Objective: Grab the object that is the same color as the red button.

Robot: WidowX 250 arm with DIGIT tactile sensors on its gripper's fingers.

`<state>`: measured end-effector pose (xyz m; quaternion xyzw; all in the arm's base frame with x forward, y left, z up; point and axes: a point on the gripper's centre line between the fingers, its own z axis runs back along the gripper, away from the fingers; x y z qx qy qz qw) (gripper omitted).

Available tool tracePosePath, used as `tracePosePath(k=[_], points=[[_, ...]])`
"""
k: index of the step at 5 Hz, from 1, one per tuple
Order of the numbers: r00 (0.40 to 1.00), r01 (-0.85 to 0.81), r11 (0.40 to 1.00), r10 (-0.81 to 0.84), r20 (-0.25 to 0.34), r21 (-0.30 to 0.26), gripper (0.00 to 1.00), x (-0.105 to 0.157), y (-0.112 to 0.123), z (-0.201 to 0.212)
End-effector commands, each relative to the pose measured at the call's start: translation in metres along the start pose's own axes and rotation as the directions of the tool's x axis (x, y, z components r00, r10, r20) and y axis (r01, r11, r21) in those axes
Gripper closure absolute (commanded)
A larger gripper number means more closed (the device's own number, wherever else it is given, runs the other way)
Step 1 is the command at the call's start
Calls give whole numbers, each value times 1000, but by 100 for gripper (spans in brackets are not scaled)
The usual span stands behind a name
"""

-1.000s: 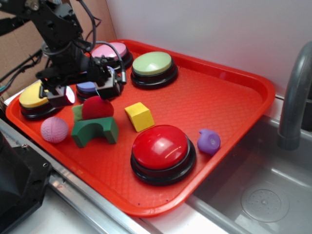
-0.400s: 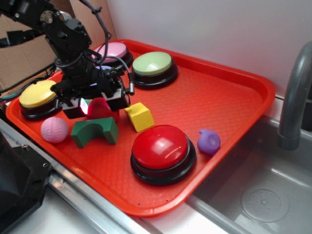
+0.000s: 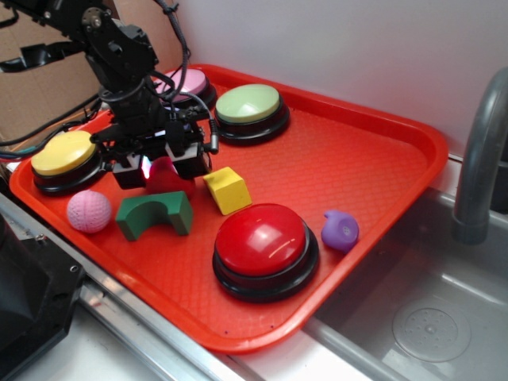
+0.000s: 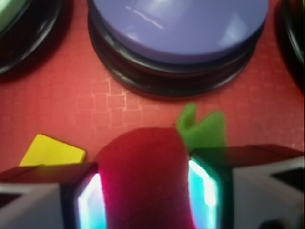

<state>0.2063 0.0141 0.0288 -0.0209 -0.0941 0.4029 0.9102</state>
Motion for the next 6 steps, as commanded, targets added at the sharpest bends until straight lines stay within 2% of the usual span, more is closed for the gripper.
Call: tracePosePath(k=[1,3,4,5,6], points=[[984,177,984,-176,34,-16,100,31,-27,71],[944,329,940,-325,55,-90,100,45,-77,151],[931,365,924,-359,65,-118,100,45,-92,180],[943,331,934,-332,16,-136,100,49,-96,181],[953,304,949,-304,19,-81,100,54,-95,171]])
